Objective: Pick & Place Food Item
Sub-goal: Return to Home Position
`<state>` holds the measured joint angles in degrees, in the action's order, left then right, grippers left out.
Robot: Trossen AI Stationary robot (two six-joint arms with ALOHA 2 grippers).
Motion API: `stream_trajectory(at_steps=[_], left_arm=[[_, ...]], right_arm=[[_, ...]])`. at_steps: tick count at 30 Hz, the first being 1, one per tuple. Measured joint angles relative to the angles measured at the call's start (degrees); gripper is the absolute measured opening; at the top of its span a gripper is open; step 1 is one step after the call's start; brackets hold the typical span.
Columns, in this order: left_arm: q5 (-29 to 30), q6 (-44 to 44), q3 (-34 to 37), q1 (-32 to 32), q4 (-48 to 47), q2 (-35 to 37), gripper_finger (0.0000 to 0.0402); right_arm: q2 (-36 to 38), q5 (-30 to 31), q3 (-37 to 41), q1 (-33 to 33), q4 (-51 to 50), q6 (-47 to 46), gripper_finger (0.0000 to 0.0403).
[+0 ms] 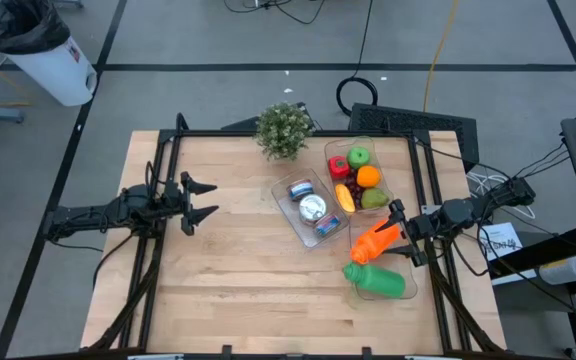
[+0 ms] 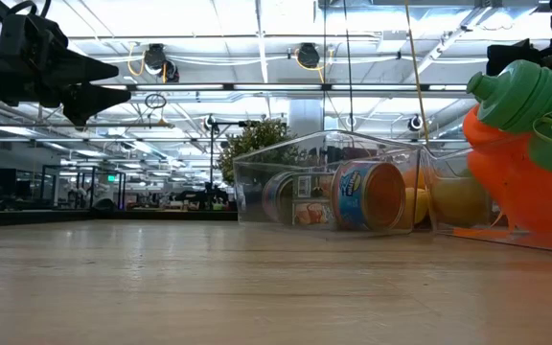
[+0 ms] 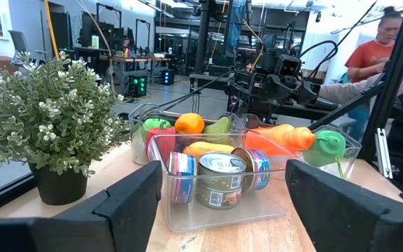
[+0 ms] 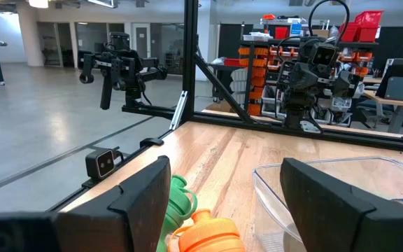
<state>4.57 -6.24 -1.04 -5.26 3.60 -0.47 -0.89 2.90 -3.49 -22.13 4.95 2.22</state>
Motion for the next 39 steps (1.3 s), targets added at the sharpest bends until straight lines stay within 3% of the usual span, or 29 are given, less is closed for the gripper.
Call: stream_trajectory(at_steps=[19,39], left_arm=[[0.00,0.01,0.00,-0.01,0.00,0.00,0.0330],[-0.01,0.00,0.00,-0.01,-0.02,0.00,0.0312]], right_arm=[[0.00,0.00,0.00,0.01,0.01,0.00,0.0254],[0.00,0.00,-0.01,0.01,0.00,0.00,0.0254]])
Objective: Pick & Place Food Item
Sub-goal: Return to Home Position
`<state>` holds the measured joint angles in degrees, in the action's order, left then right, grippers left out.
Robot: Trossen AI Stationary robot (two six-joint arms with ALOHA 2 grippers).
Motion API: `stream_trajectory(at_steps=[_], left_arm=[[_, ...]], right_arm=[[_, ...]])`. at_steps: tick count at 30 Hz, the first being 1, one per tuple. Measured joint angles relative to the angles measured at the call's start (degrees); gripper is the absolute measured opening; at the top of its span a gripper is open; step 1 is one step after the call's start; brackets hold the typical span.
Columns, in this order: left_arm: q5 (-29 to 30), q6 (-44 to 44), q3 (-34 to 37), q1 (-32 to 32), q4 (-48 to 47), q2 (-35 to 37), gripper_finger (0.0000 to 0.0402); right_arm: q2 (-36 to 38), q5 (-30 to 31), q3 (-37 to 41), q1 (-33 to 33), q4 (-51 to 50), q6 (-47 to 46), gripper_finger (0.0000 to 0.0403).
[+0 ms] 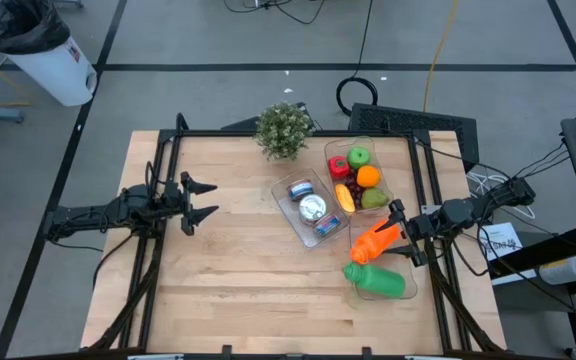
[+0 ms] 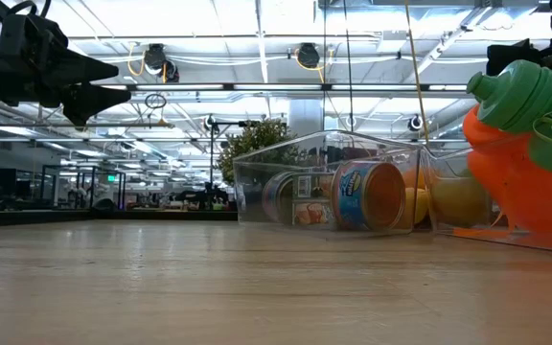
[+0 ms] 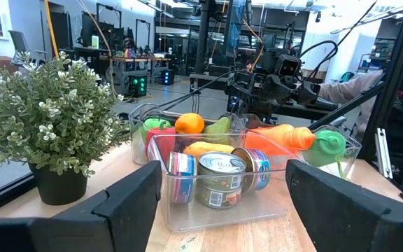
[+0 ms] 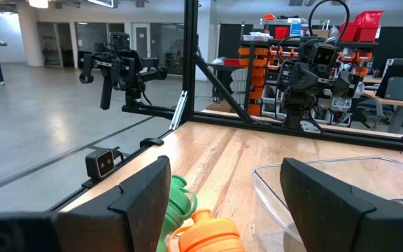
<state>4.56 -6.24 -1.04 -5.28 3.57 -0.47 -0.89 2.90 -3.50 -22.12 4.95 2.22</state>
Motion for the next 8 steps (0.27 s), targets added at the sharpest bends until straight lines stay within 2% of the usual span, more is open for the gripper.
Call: stream_trajectory(at_steps=[8], left_arm=[[0.00,0.00,0.00,0.00,0.01,0.00,0.0330]], right_arm=[[0.00,0.00,-0.01,0.01,0.00,-0.01,0.0254]])
